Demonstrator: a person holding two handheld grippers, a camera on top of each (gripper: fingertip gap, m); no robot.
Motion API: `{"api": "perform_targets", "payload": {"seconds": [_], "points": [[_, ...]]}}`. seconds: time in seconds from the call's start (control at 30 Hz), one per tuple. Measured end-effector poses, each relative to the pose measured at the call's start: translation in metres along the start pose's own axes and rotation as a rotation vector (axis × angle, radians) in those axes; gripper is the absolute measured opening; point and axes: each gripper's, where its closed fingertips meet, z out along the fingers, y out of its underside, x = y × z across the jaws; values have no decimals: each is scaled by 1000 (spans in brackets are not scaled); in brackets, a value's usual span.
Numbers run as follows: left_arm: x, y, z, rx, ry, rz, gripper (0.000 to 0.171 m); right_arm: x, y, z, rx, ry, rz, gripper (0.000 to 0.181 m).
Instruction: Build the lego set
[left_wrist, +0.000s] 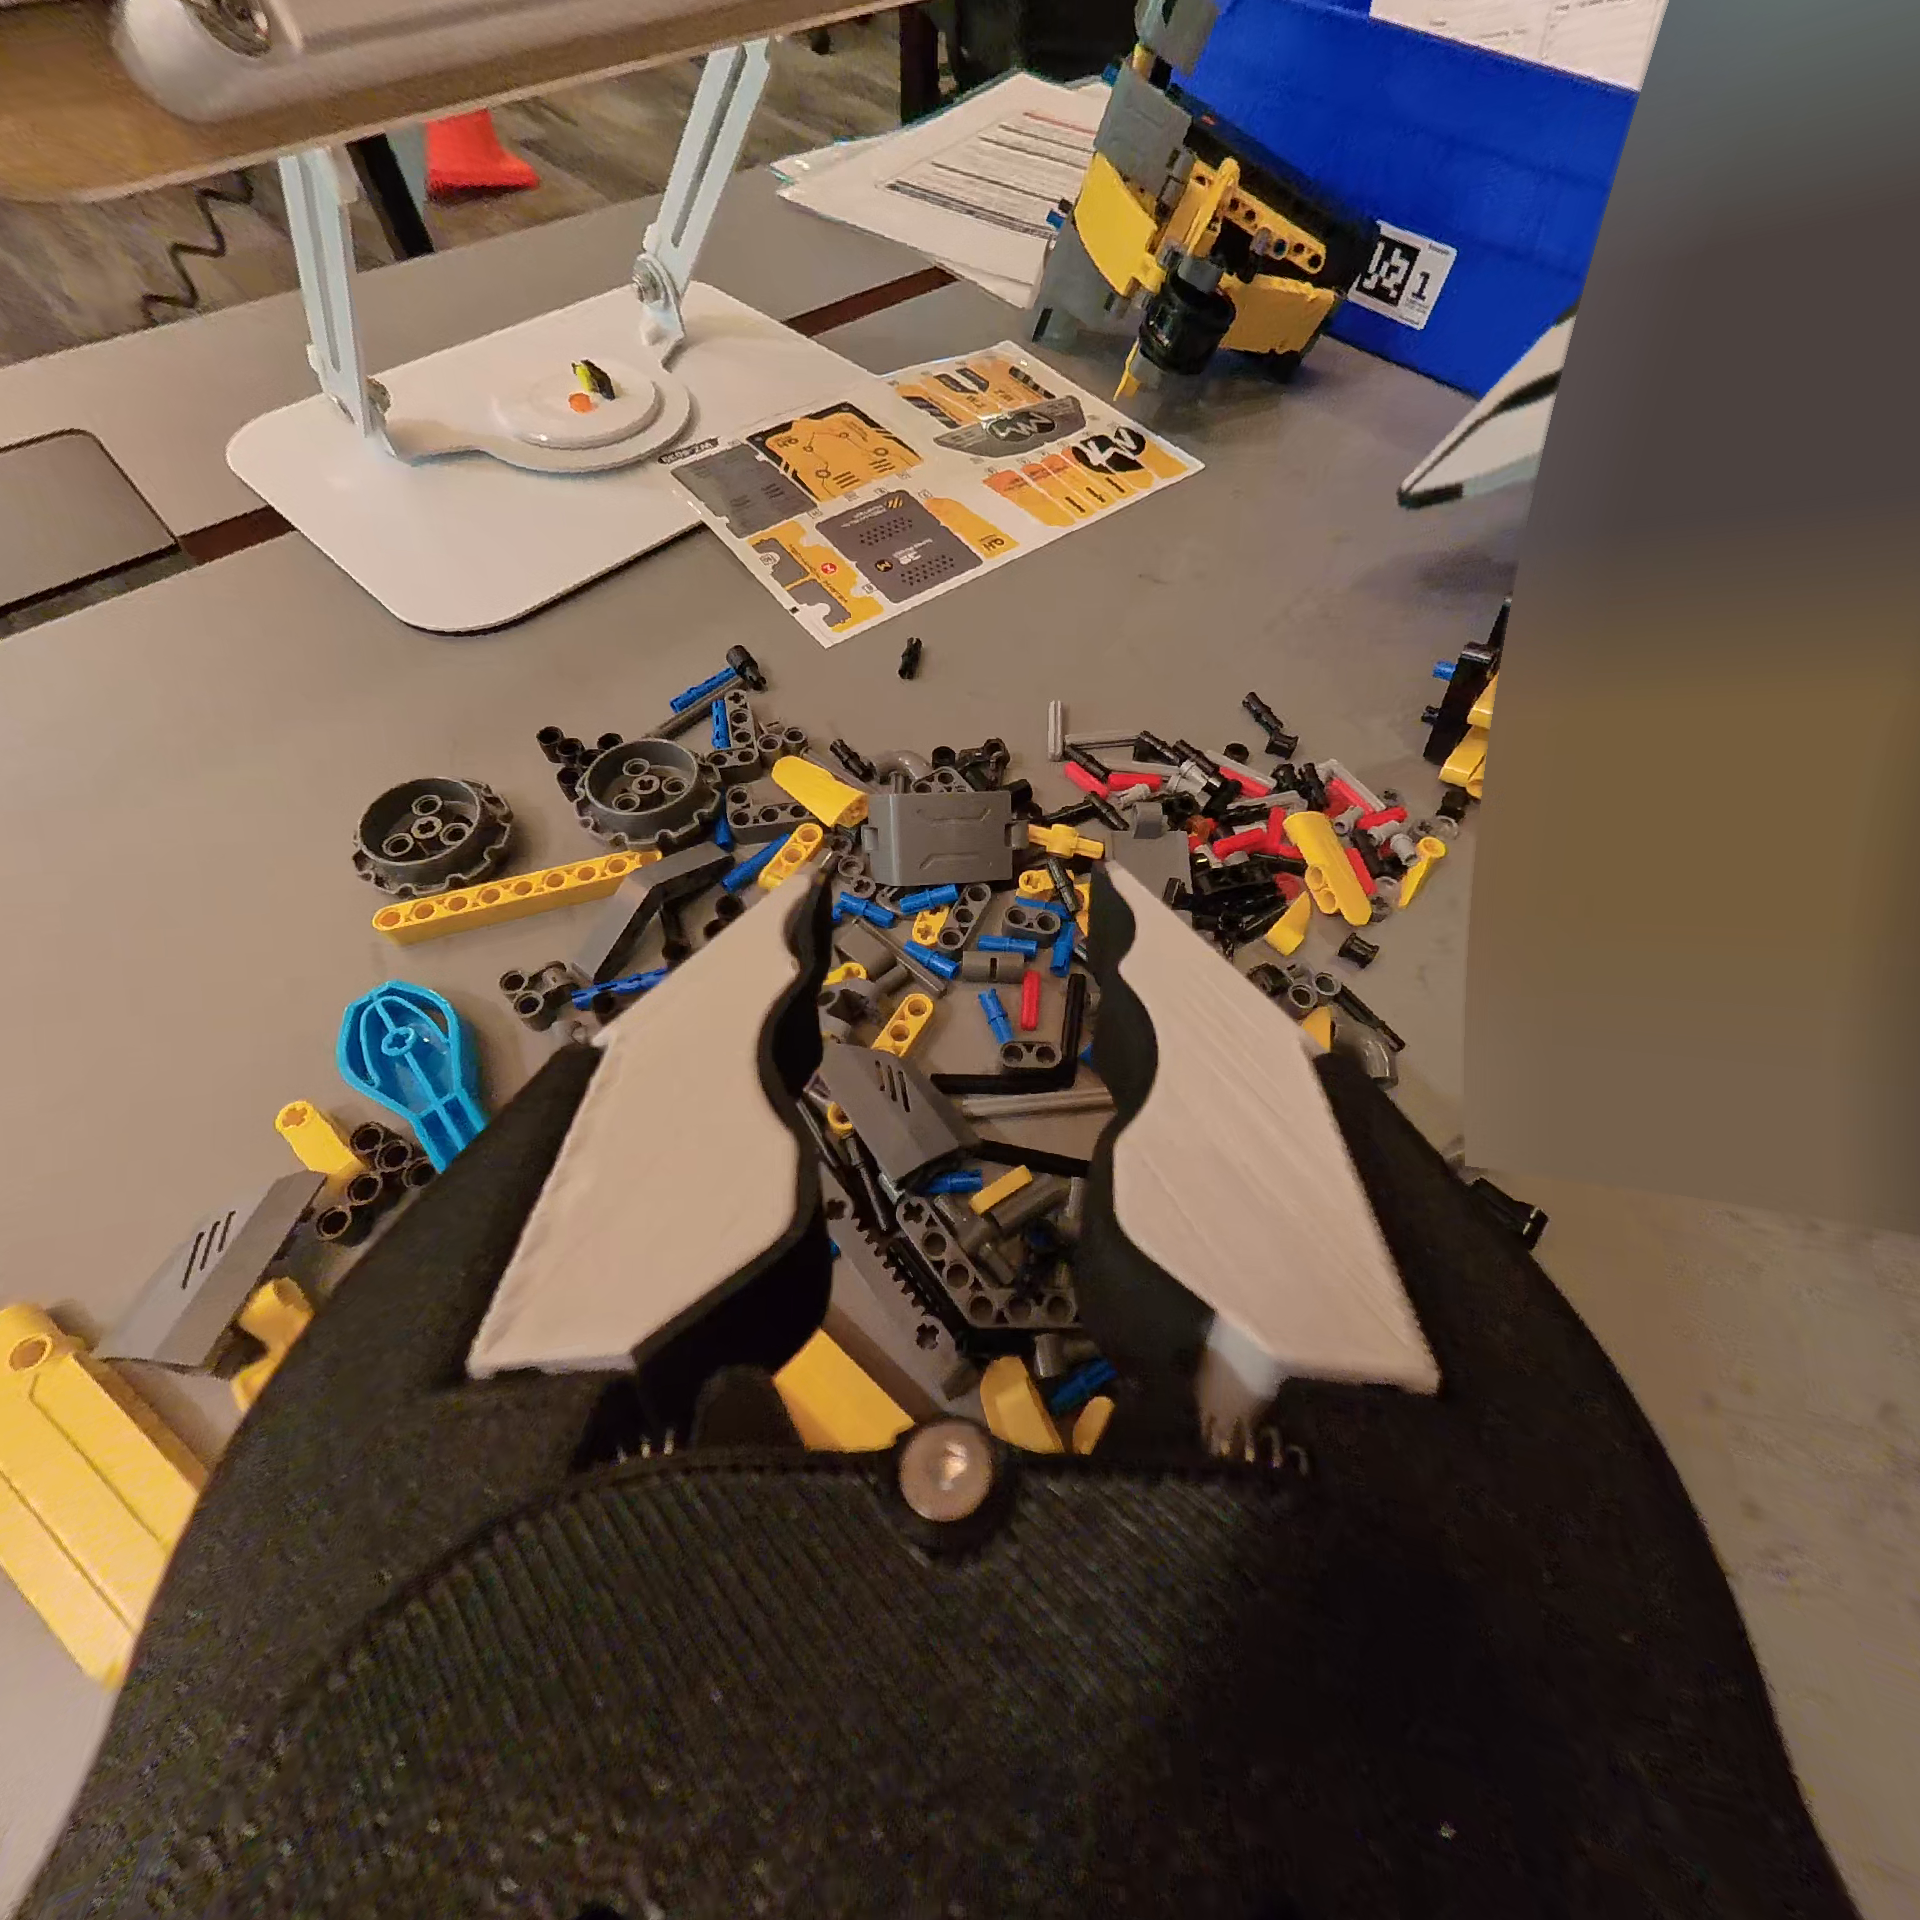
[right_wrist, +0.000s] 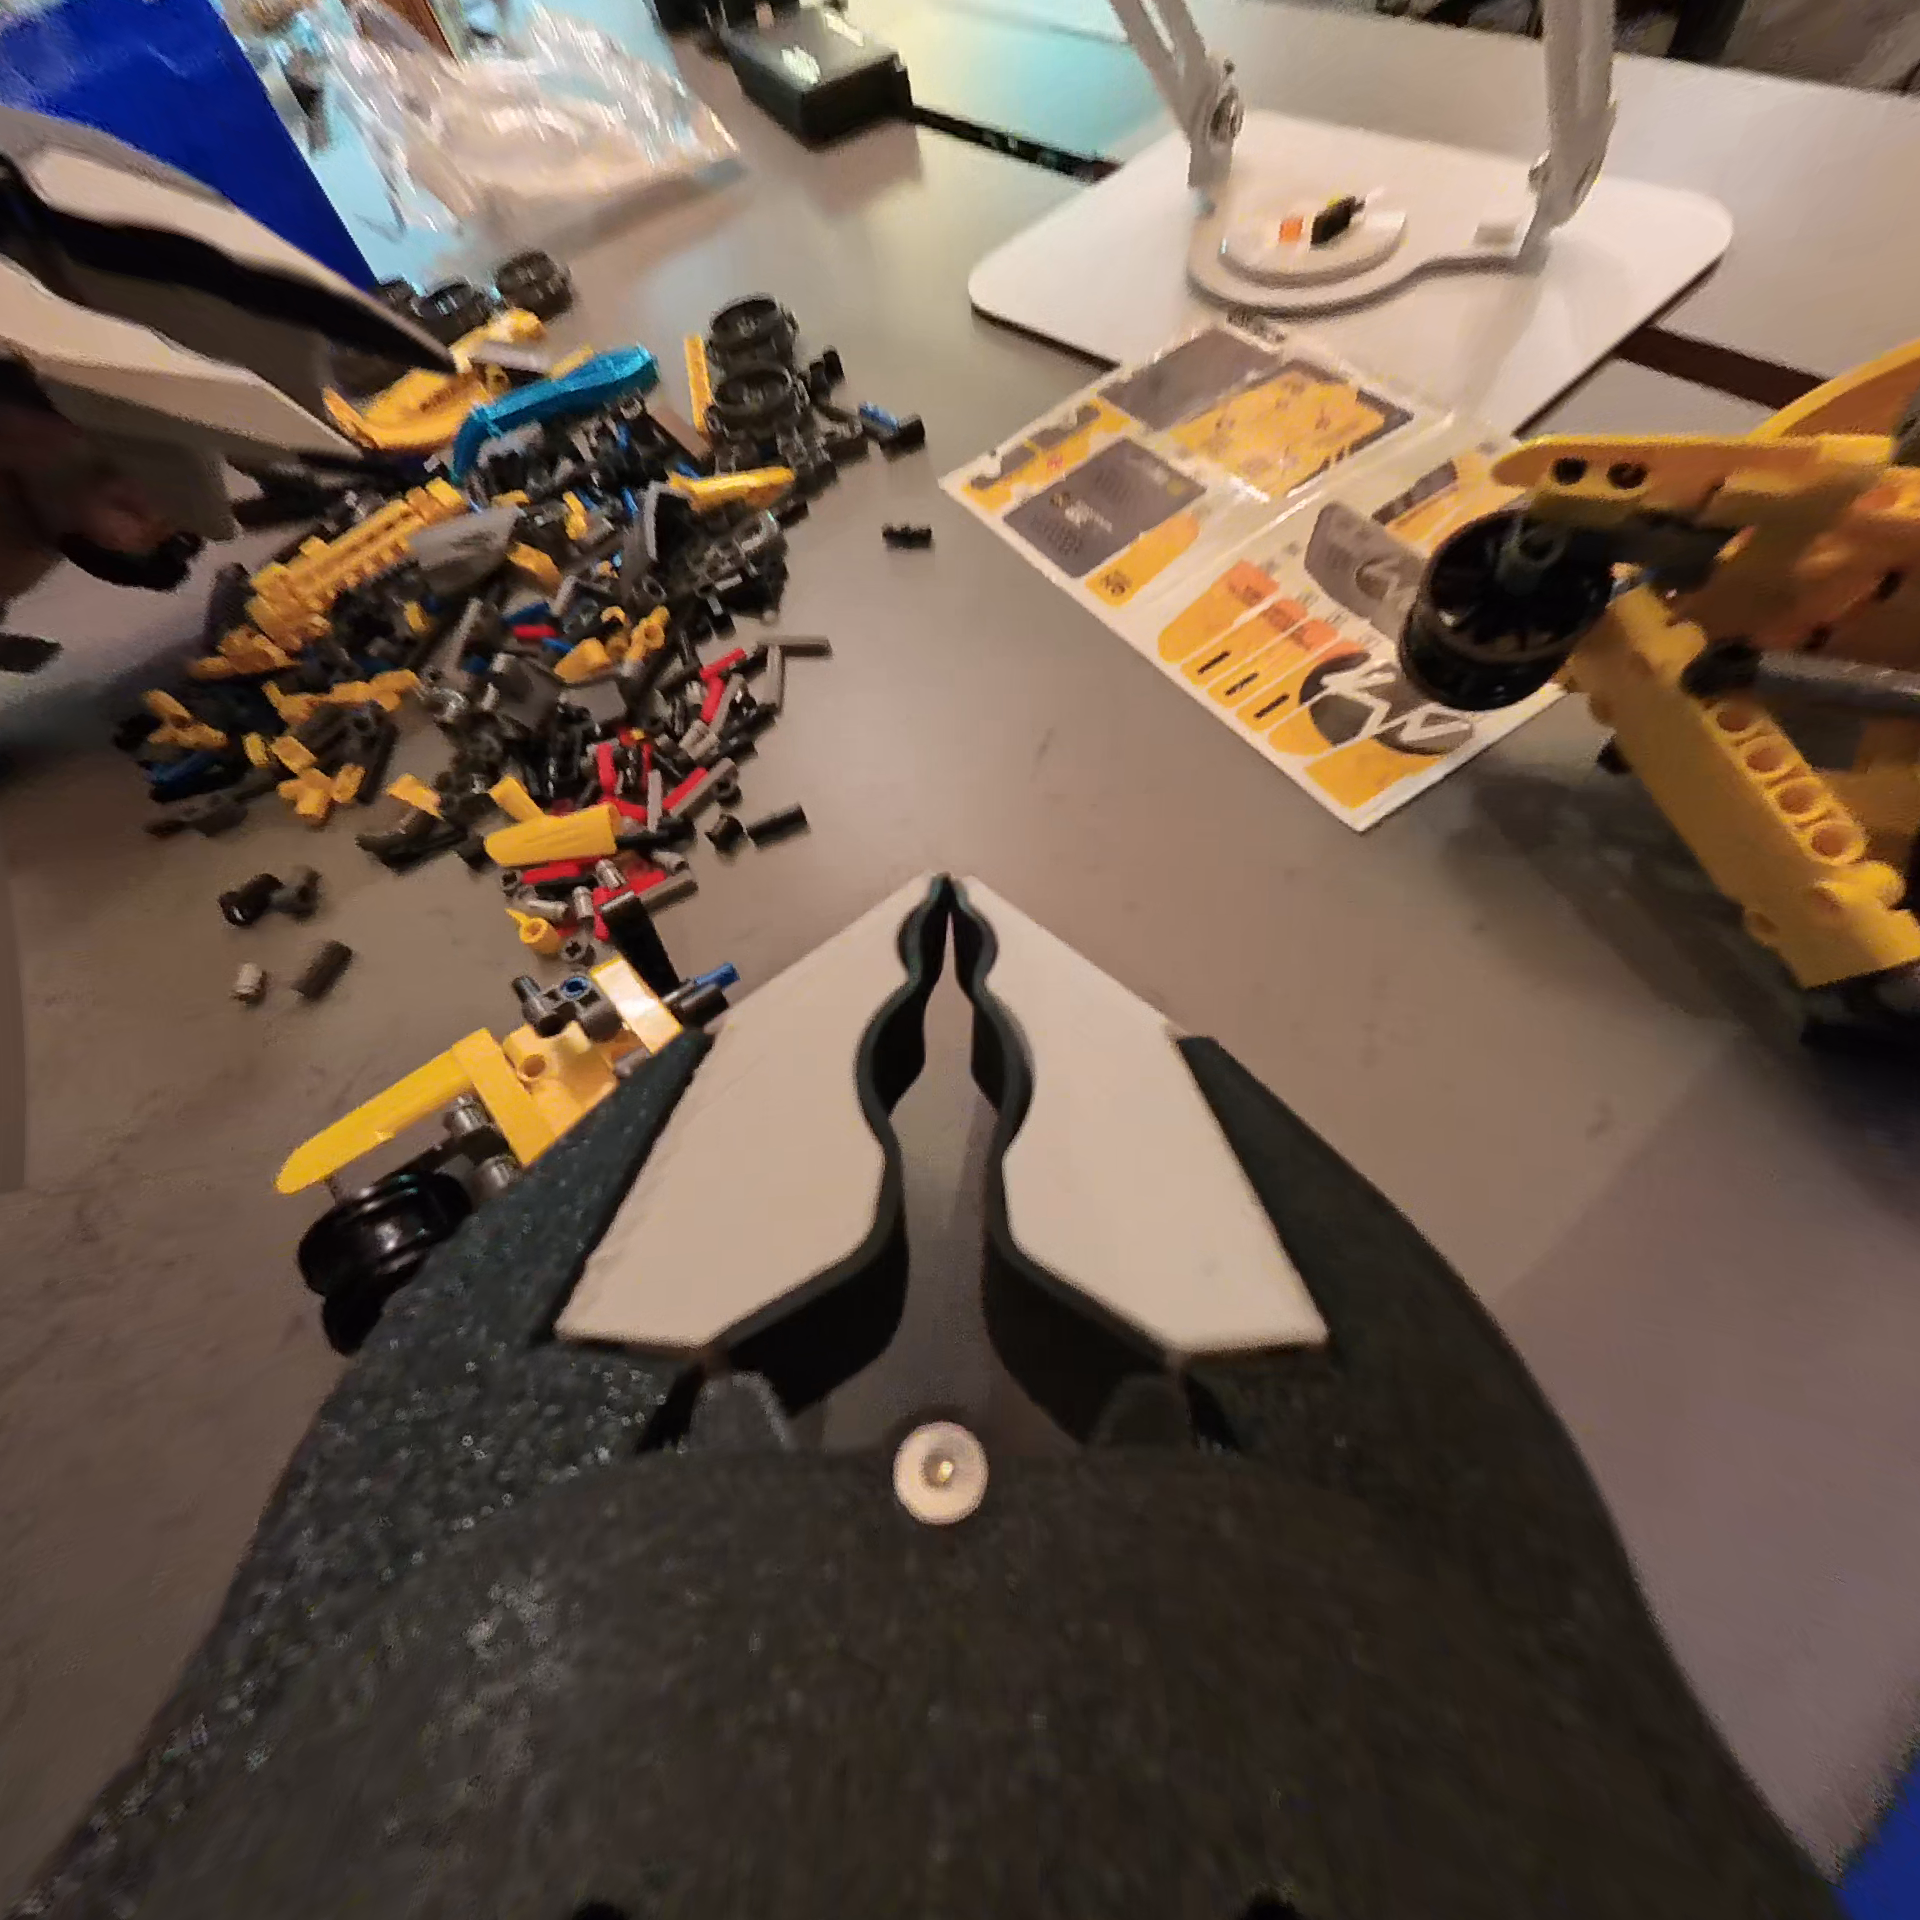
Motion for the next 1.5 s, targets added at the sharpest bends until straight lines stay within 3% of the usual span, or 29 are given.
{"api": "perform_targets", "payload": {"seconds": [0.2, 0.4, 0.7, 0.87, 1.3, 1.5], "points": [[4, 8, 5, -41, 24, -1, 37, 4, -6, -2, 33, 52, -34, 0], [0, 5, 2, -23, 12, -11, 36, 36, -25, -28, 121, 456, -272, 0], [-3, 3, 0, -21, -6, 4, 37, 19, -24, -26, 177, 205, -16, 0], [-24, -3, -16, -1, -124, 39, 38, 18, -22, -22, 148, 255, -73, 0], [-42, -9, -33, 44, -191, 22, 37, 4, -8, -11, 76, 158, -130, 6], [-71, -3, -45, 48, -276, -26, 23, 2, -17, -19, 134, 107, -101, 11]]}}
